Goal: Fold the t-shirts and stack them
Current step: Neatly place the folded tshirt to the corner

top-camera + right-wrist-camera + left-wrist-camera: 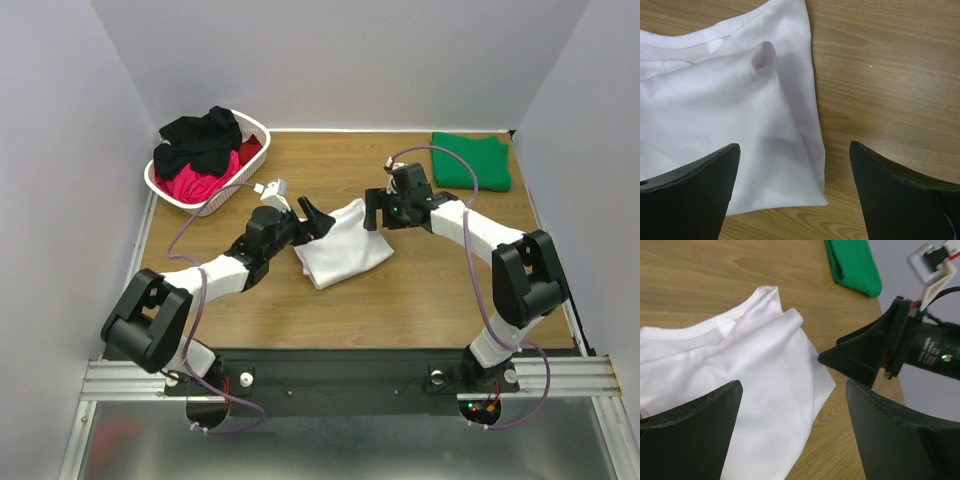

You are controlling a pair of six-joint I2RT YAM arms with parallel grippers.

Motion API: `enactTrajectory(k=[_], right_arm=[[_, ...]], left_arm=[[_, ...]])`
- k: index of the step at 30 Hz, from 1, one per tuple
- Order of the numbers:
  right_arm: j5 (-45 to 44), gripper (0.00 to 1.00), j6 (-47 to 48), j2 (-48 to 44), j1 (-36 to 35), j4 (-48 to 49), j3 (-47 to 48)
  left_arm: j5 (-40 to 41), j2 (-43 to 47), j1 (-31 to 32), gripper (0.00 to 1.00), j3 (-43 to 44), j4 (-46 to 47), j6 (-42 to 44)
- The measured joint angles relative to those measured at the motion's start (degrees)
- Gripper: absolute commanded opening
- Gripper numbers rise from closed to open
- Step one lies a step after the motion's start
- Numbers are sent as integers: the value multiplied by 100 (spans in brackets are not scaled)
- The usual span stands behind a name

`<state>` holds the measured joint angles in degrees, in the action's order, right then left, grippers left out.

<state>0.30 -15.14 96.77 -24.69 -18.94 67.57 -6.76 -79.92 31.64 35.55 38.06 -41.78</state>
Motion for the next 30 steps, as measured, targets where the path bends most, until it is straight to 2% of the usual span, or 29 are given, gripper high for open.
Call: enactTrajectory(k=[11,17,22,30], right_arm=[[1908,100,236,-63,1062,323,-223],[2835,100,411,81,1283,470,-282],[3318,100,446,437,1351,584,-282],[3558,100,439,752,1495,702,-385]], left_arm=[[17,-1163,195,96,223,-656,431],[57,-1556,201,96,426,-597,573],[85,-1720,201,96,472,-354,688],[72,-1989,203,96,560,46,874]])
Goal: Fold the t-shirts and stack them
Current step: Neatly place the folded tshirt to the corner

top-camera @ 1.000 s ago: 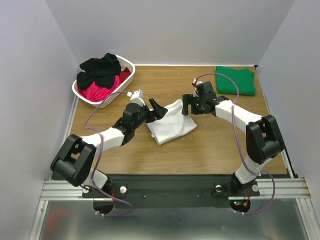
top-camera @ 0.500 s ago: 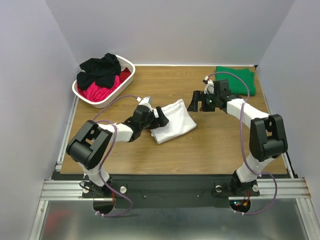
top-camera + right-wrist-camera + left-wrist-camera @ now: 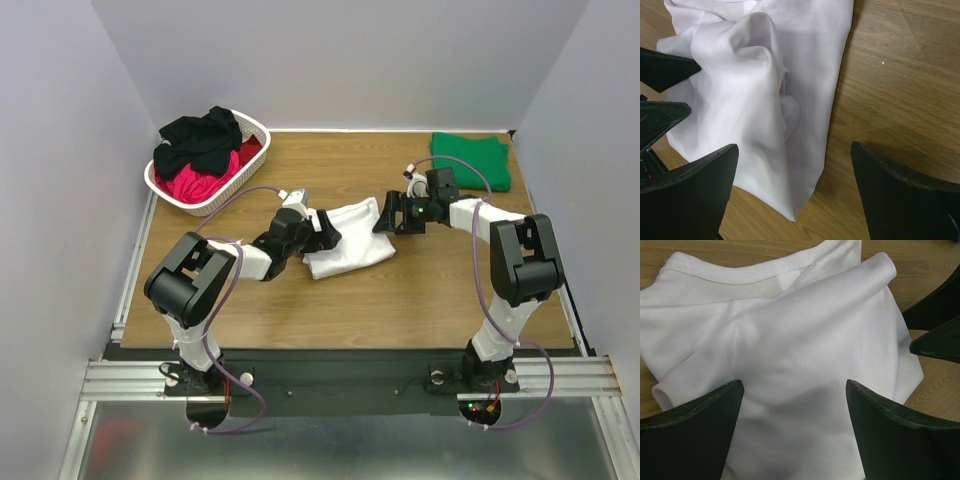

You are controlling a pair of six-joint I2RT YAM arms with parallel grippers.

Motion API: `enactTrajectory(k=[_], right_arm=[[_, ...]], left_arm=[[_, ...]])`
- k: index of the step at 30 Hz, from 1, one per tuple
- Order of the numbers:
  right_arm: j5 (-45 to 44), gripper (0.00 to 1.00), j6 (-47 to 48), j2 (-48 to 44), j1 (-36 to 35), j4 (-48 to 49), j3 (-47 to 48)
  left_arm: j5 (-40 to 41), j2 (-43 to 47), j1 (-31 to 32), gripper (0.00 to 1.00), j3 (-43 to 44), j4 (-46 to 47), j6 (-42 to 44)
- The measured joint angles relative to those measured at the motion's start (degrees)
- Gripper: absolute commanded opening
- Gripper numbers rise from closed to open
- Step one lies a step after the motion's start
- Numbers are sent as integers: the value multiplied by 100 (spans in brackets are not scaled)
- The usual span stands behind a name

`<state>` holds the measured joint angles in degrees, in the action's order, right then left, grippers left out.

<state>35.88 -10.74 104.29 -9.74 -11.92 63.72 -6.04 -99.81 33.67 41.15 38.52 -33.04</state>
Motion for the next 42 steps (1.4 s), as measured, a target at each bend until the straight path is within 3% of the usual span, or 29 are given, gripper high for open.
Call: enactTrajectory(k=[15,23,26,29,33,36,39,42], right_arm=[[693,100,-505,411,15,1029,-177],[719,99,-688,507,-306,1403,-197],[717,93,-732,553,-459,1532,-195],[717,82,-769,627,-570,1631,-177],[658,60,-837,723,-614,1679,-151],[590,49,-885,789,-636,1681,-151],[505,31,-903,835,-658,1674,-151],[455,3,-990,911,-680,1639,-151]], left_arm=[[-142,-140,-2,96,13,286,70],[-205,-190,-2,96,15,382,66],[-238,-214,-2,96,20,422,66],[-251,-214,-2,96,26,420,66],[-256,-214,-4,96,26,420,63],[-273,-216,-4,96,31,422,63],[-295,-225,-4,96,48,413,63],[-308,-225,-2,96,57,407,59]])
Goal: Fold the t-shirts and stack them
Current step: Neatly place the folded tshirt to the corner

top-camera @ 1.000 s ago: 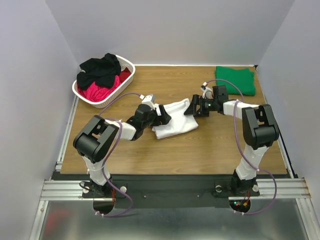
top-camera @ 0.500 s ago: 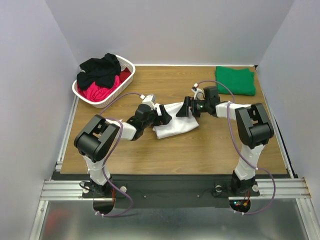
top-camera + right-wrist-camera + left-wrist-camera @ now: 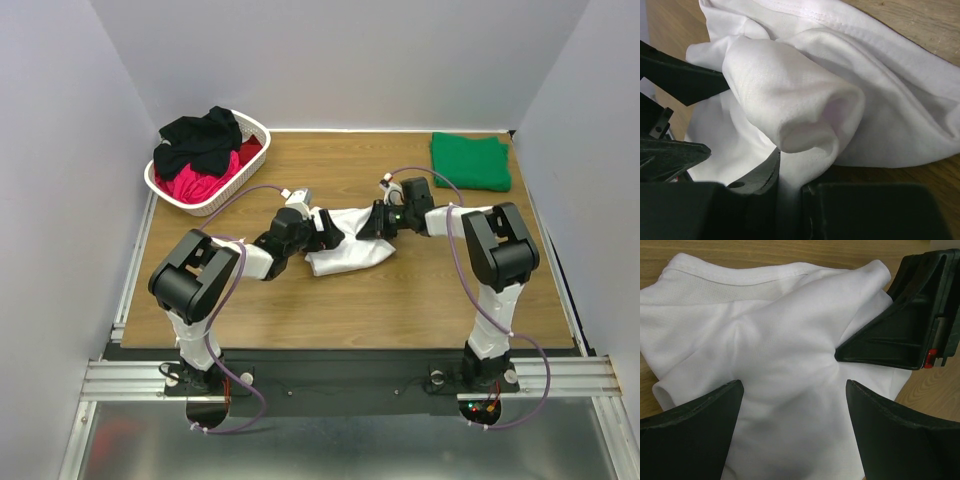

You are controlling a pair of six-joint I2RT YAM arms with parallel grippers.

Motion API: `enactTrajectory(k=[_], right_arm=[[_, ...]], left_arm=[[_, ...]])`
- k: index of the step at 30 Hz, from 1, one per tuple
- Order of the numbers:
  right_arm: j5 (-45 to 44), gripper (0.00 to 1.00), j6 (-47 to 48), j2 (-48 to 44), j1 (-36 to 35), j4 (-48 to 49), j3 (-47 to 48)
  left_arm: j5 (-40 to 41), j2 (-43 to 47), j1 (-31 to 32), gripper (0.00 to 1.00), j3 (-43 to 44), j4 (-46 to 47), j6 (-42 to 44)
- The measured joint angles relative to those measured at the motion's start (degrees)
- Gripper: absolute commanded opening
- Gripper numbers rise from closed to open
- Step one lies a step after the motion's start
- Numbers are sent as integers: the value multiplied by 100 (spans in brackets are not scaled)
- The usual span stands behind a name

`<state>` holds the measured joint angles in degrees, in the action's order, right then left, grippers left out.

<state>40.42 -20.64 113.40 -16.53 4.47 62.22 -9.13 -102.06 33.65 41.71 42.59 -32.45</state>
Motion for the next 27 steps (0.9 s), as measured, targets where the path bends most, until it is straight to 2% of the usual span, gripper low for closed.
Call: enactTrajectory(k=[1,6,10,18,27], right_arm=[[-7,0,-4,17,-4,2,2],[-190,0,28,59,-17,-297,227],[-601,1,282,63,-42,-960,780],[-1121,0,964,289,319,-2127,2726],[-1193,0,1679,1246,1318,-3246,5110]], left_arm=[[-11,0,0,96,4,-2,2],[-13,136,0,97,44,-306,11],[-9,581,-46,97,44,-844,57],[4,1620,-326,97,-173,-1073,120],[9,1652,-551,97,-522,-1263,197]])
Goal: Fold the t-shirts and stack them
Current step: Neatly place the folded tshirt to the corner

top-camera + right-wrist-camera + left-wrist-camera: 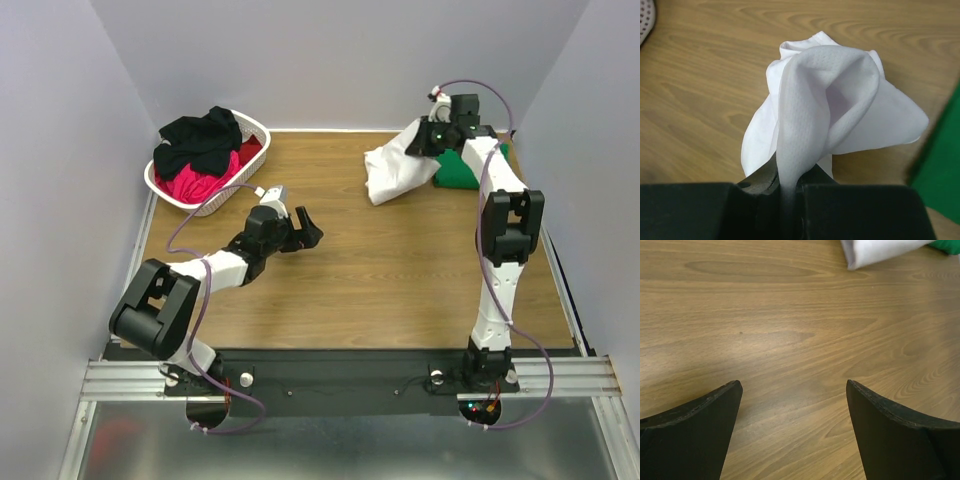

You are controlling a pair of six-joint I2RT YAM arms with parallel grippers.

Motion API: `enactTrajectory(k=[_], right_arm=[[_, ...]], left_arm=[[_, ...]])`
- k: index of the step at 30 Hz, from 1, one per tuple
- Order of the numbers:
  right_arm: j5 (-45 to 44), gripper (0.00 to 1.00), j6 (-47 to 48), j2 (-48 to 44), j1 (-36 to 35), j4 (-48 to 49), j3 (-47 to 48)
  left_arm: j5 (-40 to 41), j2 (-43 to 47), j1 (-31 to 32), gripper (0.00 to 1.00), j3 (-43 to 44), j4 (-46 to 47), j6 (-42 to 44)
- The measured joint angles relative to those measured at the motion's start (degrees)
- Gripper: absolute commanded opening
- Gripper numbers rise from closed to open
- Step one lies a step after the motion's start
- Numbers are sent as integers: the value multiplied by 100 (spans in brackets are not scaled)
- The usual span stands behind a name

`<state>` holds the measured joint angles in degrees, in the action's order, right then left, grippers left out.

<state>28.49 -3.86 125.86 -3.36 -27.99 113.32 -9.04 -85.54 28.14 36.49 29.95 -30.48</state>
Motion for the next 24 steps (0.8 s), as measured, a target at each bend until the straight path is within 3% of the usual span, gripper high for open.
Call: enactTrajectory(k=[12,24], right_arm=[[439,0,299,1185,1464,-804,2306],[1200,0,-260,1257,2004,-750,2752]], left_arm=[[-107,-369,-52,97,-15,15,48],[-127,-466,-52,97,-15,20,48]])
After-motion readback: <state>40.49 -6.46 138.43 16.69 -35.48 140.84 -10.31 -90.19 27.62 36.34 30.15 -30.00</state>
